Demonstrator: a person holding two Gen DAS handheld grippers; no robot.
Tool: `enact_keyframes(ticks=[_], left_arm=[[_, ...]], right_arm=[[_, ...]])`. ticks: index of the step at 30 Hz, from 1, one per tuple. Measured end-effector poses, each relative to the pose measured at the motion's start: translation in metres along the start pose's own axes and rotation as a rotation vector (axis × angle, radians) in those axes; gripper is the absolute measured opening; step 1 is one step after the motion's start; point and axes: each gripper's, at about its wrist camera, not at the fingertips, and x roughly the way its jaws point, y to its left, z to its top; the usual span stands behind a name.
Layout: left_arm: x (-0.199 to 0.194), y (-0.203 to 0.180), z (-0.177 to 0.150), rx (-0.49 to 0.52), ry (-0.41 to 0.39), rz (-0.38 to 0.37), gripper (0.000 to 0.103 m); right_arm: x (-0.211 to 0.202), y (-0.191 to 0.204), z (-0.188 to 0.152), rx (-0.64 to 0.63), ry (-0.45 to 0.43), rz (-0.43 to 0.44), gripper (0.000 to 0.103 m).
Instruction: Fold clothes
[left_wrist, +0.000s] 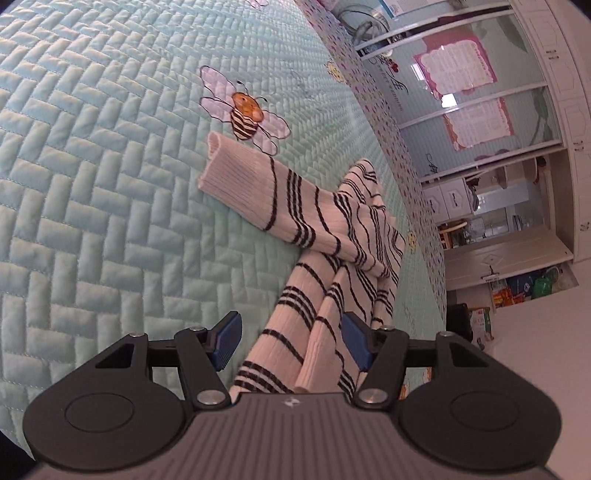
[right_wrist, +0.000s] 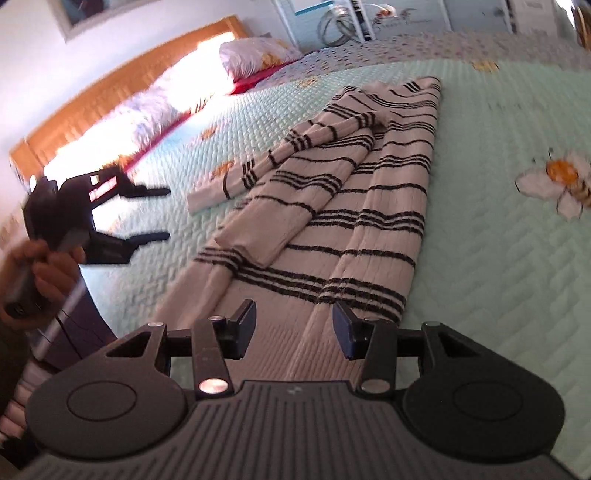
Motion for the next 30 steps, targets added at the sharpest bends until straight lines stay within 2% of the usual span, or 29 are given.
enact_keyframes(ticks=[4, 9, 11, 13, 15, 19, 22, 24, 26, 30], left_arm=[[0.010, -0.005, -0.006, 0.025, 0.039, -0.021, 0.062], [0.020, 0.000, -0.012, 0.021, 0.086, -0.031, 0.062], [0.021, 0.004, -0.012, 0.016, 0.097, -0.043, 0.062], [0.021, 0.008, -0.011, 0.008, 0.103, -0.057, 0.062], [0.020, 0.012, -0.010, -0.001, 0.108, -0.070, 0.063], [0.020, 0.023, -0.007, -0.027, 0.122, -0.094, 0.063], [0.018, 0.031, -0.003, -0.044, 0.124, -0.111, 0.063], [0.016, 0.034, 0.000, -0.055, 0.123, -0.123, 0.063], [0.015, 0.036, 0.002, -0.056, 0.123, -0.135, 0.064], [0.014, 0.038, 0.005, -0.061, 0.132, -0.157, 0.064]], right_arm=[[0.012, 0.012, -0.008, -0.075, 0.006, -0.153, 0.047], [0.029, 0.010, -0.003, -0.069, 0.032, -0.215, 0.046], [0.032, 0.005, -0.001, -0.021, 0.040, -0.210, 0.037], [0.031, -0.007, 0.002, 0.075, 0.038, -0.188, 0.027], [0.028, -0.028, 0.000, 0.236, 0.028, -0.124, 0.024], [0.020, -0.069, -0.010, 0.572, -0.004, 0.015, 0.009], [0.013, -0.079, -0.017, 0.755, -0.052, 0.097, 0.009], [0.011, -0.070, -0.011, 0.774, -0.075, 0.122, 0.008], [0.015, -0.052, -0.001, 0.733, -0.079, 0.154, 0.008], [0.043, -0.013, 0.013, 0.447, 0.068, -0.035, 0.009]])
